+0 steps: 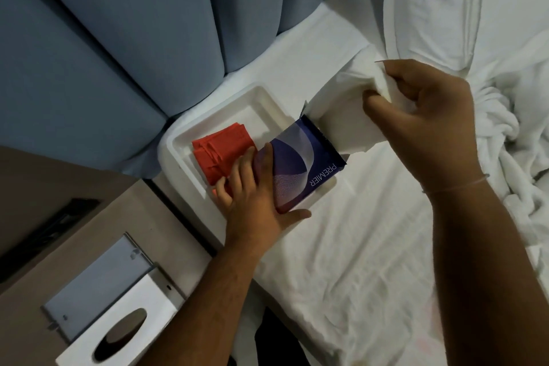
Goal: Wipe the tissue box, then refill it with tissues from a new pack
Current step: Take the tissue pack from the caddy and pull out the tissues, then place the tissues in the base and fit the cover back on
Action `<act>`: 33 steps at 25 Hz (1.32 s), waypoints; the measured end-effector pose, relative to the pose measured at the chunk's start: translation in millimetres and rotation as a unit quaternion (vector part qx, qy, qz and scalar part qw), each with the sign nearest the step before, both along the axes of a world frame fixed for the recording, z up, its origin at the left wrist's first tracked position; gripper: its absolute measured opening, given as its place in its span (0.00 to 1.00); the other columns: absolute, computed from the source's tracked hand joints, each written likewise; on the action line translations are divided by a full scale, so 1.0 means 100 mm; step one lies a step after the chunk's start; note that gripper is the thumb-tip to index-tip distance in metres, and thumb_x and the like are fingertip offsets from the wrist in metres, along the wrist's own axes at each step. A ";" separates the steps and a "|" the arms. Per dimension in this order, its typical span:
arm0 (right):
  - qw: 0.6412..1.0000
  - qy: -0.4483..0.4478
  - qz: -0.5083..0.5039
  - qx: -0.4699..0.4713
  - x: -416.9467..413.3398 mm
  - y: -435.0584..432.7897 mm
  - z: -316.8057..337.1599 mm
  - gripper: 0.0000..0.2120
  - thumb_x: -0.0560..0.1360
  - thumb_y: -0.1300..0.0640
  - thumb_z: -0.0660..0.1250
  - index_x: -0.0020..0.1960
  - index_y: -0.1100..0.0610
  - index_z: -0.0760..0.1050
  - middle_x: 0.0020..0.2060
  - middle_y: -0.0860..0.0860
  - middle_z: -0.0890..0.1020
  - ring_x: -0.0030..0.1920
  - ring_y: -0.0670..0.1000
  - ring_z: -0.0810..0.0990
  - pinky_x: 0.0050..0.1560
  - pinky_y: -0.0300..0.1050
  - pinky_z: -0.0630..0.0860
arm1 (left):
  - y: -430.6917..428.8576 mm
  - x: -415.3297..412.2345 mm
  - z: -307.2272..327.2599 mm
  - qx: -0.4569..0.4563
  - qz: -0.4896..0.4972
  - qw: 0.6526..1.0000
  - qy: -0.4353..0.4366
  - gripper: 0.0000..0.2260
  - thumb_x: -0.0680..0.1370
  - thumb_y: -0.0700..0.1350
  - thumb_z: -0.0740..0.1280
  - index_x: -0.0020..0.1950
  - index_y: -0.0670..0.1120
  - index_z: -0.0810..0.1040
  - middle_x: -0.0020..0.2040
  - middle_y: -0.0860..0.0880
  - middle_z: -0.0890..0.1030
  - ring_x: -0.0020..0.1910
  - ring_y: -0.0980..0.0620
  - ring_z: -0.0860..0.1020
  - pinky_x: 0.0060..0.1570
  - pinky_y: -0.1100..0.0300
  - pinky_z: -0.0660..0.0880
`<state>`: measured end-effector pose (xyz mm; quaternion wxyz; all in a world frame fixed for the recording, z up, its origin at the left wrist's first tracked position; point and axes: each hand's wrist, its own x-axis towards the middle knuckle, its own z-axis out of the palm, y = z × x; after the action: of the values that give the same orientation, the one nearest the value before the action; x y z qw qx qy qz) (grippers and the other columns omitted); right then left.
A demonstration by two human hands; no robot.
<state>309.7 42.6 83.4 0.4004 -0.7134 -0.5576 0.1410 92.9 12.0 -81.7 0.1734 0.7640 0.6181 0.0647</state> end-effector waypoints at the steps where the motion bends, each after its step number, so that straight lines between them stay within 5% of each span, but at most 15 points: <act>1: 1.000 -0.013 0.005 0.028 -0.11 -0.04 0.08 0.10 0.76 0.59 0.73 0.57 0.58 0.85 0.43 0.37 0.82 0.41 0.33 0.78 0.47 0.27 0.71 | 0.03 -0.01 0.02 -0.030 -0.002 0.999 -0.015 0.62 0.62 0.89 0.54 0.87 0.53 0.54 0.84 0.44 0.59 0.82 0.42 0.59 0.74 0.38 0.57; 5: 0.993 -0.031 0.013 0.114 -0.44 -0.23 0.39 0.09 0.78 0.60 0.72 0.58 0.57 0.84 0.44 0.41 0.83 0.43 0.36 0.78 0.46 0.33 0.72 | 0.18 -0.07 0.34 -0.177 0.006 0.966 -0.189 0.63 0.57 0.90 0.43 0.87 0.59 0.47 0.88 0.52 0.44 0.86 0.48 0.43 0.80 0.36 0.47; 7: 0.992 0.000 0.007 0.125 -0.55 -0.32 0.53 0.11 0.80 0.55 0.71 0.60 0.44 0.82 0.46 0.41 0.85 0.46 0.45 0.83 0.47 0.44 0.77 | 0.22 -0.15 0.63 -0.228 0.055 0.887 -0.397 0.54 0.61 0.88 0.51 0.84 0.66 0.55 0.86 0.60 0.56 0.85 0.53 0.55 0.80 0.44 0.61; 9: 0.992 0.072 0.013 0.106 -0.70 -0.38 0.59 0.11 0.81 0.50 0.70 0.60 0.35 0.80 0.50 0.36 0.85 0.52 0.46 0.84 0.53 0.46 0.80 | 0.22 -0.31 0.94 -0.239 0.137 0.785 -0.555 0.35 0.70 0.80 0.63 0.74 0.69 0.71 0.73 0.67 0.76 0.72 0.63 0.74 0.67 0.63 0.76; 11: 0.981 0.178 0.025 0.072 -0.94 -0.40 0.51 0.10 0.81 0.49 0.69 0.60 0.37 0.81 0.51 0.38 0.86 0.53 0.47 0.85 0.56 0.48 0.81 | 0.16 -0.58 1.11 -0.225 0.236 0.707 -0.627 0.21 0.74 0.66 0.73 0.65 0.62 0.82 0.63 0.58 0.85 0.64 0.57 0.82 0.63 0.58 0.80; 13: 0.957 0.288 0.037 0.020 -1.27 -0.43 0.25 0.11 0.79 0.51 0.71 0.60 0.45 0.84 0.50 0.48 0.87 0.48 0.56 0.84 0.51 0.54 0.80 | -0.01 -1.00 1.12 -0.188 0.311 0.666 -0.651 0.14 0.73 0.56 0.76 0.59 0.59 0.87 0.59 0.51 0.88 0.61 0.51 0.85 0.62 0.52 0.80; 15: 0.929 0.361 0.064 -0.057 -1.67 -0.49 -0.13 0.10 0.78 0.54 0.72 0.58 0.52 0.85 0.45 0.52 0.88 0.43 0.57 0.86 0.45 0.50 0.83 | -0.32 -1.55 0.99 -0.168 0.380 0.639 -0.647 0.14 0.73 0.54 0.77 0.58 0.57 0.88 0.59 0.50 0.88 0.60 0.51 0.85 0.60 0.52 0.81; 17: 0.909 0.375 0.107 -0.146 -2.06 -0.60 -0.56 0.06 0.77 0.56 0.74 0.54 0.51 0.85 0.40 0.47 0.88 0.38 0.48 0.86 0.37 0.41 0.82 | -0.68 -2.10 0.77 -0.183 0.454 0.631 -0.602 0.20 0.70 0.58 0.77 0.61 0.58 0.87 0.61 0.52 0.87 0.61 0.51 0.85 0.63 0.48 0.80; 19: 0.896 0.339 0.158 -0.241 -2.55 -0.74 -1.07 0.07 0.78 0.61 0.75 0.51 0.50 0.85 0.42 0.47 0.89 0.41 0.47 0.87 0.42 0.42 0.84 | -1.15 -2.68 0.46 -0.209 0.533 0.629 -0.526 0.23 0.71 0.61 0.77 0.64 0.58 0.85 0.62 0.55 0.86 0.63 0.50 0.83 0.66 0.44 0.79; 23: 0.870 0.228 0.214 -0.381 -3.47 -1.00 -2.02 0.07 0.77 0.63 0.76 0.52 0.53 0.84 0.42 0.48 0.88 0.48 0.56 0.87 0.50 0.50 0.85 | -1.90 -3.50 -0.16 -0.234 0.625 0.593 -0.451 0.09 0.80 0.52 0.74 0.60 0.52 0.85 0.58 0.51 0.87 0.58 0.48 0.84 0.58 0.50 0.82; 25: 0.864 0.166 0.237 -0.412 -3.83 -1.01 -2.37 0.07 0.77 0.62 0.75 0.55 0.59 0.85 0.44 0.53 0.86 0.47 0.58 0.86 0.48 0.49 0.83 | -1.96 -3.78 -0.44 -0.236 0.636 0.604 -0.419 0.08 0.81 0.51 0.73 0.58 0.50 0.85 0.56 0.49 0.86 0.55 0.51 0.83 0.51 0.54 0.80; 28: 0.873 0.095 0.245 -0.410 -4.32 -0.83 -2.81 0.09 0.78 0.59 0.74 0.56 0.61 0.84 0.42 0.52 0.83 0.42 0.52 0.82 0.39 0.32 0.74 | -1.80 -4.25 -0.88 -0.231 0.626 0.616 -0.418 0.03 0.82 0.47 0.72 0.51 0.48 0.85 0.51 0.50 0.86 0.43 0.57 0.84 0.40 0.61 0.76; 33: 0.876 0.013 0.229 -0.425 -4.79 -0.52 -3.34 0.12 0.77 0.58 0.73 0.59 0.60 0.85 0.45 0.52 0.81 0.49 0.55 0.81 0.51 0.42 0.74 | -1.39 -4.71 -1.43 -0.268 0.588 0.657 -0.388 0.03 0.84 0.45 0.68 0.56 0.51 0.77 0.43 0.54 0.77 0.43 0.53 0.76 0.54 0.57 0.71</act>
<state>-168.9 -8.9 -250.6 0.0224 -0.6651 -0.5867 0.4615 -378.1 -127.0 -225.2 0.5208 0.0666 0.8054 0.2750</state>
